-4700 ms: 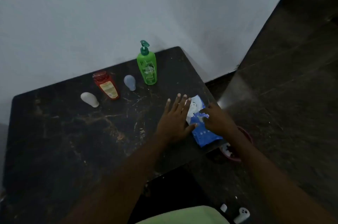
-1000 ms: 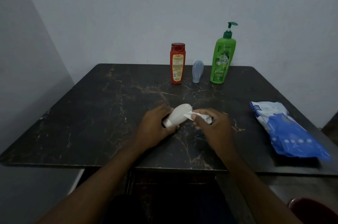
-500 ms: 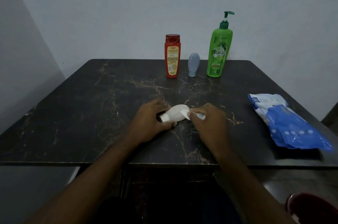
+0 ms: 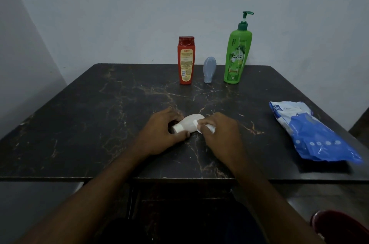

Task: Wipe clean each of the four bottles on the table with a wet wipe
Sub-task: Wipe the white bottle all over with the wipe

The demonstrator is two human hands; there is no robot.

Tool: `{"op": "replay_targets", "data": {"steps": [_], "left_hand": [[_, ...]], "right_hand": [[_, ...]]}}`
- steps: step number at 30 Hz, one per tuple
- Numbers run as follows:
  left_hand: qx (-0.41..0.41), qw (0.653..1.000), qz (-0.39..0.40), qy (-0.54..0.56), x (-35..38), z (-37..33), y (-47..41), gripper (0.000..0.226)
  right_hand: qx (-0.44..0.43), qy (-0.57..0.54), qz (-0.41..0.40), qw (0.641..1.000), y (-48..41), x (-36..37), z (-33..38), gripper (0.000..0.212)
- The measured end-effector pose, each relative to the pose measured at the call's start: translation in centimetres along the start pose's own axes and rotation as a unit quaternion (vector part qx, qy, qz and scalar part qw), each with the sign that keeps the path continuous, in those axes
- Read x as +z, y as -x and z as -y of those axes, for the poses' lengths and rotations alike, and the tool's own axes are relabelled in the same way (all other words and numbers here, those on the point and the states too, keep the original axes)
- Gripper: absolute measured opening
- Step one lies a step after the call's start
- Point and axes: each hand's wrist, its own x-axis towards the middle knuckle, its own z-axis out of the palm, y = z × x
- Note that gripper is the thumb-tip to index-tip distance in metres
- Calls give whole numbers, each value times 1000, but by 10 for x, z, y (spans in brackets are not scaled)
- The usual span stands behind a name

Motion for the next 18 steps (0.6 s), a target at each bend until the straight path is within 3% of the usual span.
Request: {"op": "replay_targets", "data": {"steps": [5,11,16,18], "left_hand": [[8,1000,10,2,0,1,0,41],[14,1000,17,5,-3,2,-1,48],[21,999,23,8,-3,4,0,49],[20,999,24,9,-3,4,0,49]], "right_hand": [[-90,-28,25,995,1,8,2,14],[9,8,-43,999,-5,5,-7,13],[-121,-3,22,992,0,10,2,16],[-130,-1,24,991,1,12,3,17]]}}
